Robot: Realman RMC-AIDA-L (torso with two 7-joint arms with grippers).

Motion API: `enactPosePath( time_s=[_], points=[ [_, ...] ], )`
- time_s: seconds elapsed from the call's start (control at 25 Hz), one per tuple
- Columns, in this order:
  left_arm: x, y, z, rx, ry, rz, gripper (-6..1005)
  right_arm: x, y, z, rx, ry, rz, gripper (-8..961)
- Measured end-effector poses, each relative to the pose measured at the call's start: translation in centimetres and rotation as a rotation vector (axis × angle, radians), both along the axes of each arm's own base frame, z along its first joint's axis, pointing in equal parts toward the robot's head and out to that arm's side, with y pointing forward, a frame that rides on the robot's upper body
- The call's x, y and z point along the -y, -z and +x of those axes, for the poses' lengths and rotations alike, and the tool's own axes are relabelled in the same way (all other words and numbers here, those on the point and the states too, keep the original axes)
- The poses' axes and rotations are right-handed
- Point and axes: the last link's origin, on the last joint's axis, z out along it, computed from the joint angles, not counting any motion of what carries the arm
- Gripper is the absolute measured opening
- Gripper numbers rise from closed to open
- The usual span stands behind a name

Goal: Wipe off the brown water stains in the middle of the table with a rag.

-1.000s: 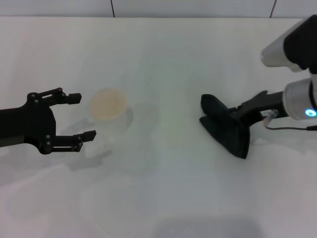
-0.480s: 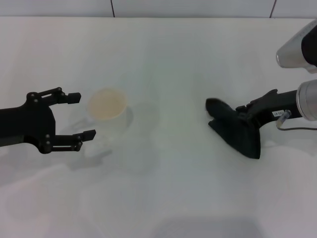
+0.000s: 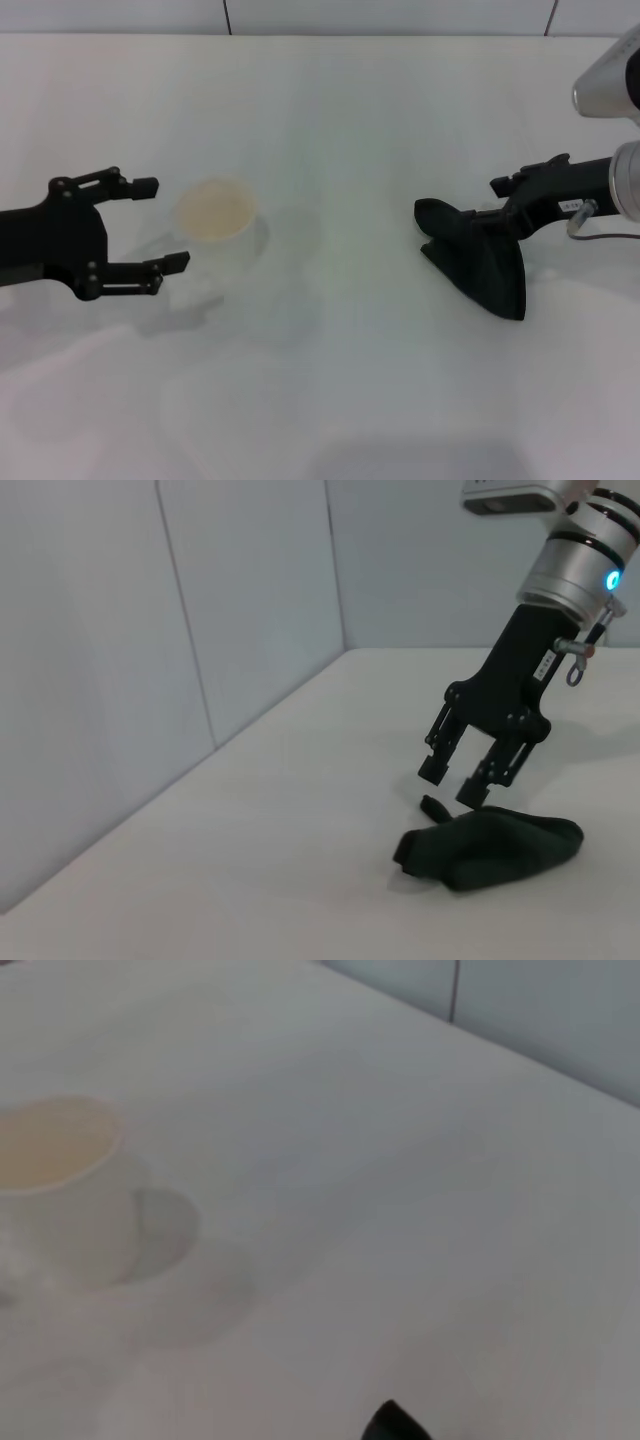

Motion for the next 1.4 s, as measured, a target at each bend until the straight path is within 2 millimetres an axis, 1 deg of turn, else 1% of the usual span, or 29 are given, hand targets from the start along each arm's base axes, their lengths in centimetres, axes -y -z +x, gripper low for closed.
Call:
enactPosePath(
  time_s=[0.08, 0.28, 0.4, 0.52, 0.6, 0.76, 0.92, 1.16, 1.4],
  points=[
    [-0.1, -0.3, -0.1, 0.011, -0.006, 0.018, 889, -0.1, -0.2, 0.1, 0.0, -0.003, 0.007, 521],
    [0.0, -0.8, -0.3, 0.029, -0.016, 0.043, 889, -0.1, -0.8, 0.6, -0.018, -0.014, 0.024, 671],
    [0.0, -1.1, -0.3, 0.041, -0.021, 0.057, 889, 0.2, -1.3, 0.8, -0.066, -0.055, 0.028, 761],
    [0.0, -1.3, -0.2, 0.056, -0.019, 0.068, 889, 0.5, -2.0, 1.2, -0.128, -0.079, 0.025, 829],
    [0.0, -1.4, -0.1, 0.061, -0.018, 0.07, 889, 0.8, -2.0, 1.3, -0.156, -0.101, 0.003, 874],
    [0.0, -1.4, -0.2, 0.062, -0.018, 0.07, 890, 1.8, -1.5, 1.2, -0.189, -0.183, -0.07, 874],
    [0.2, -1.3, -0.1, 0.068, -0.013, 0.06, 890, 2.2, -1.2, 1.4, -0.179, -0.215, -0.097, 874],
    [1.3, -1.5, -0.1, 0.111, -0.004, 0.043, 890, 2.9, -0.8, 0.9, -0.197, -0.292, -0.141, 874],
    [2.5, -1.9, -0.7, 0.128, -0.016, 0.048, 889, 3.1, -0.6, 0.9, -0.255, -0.362, -0.138, 874]
  ],
)
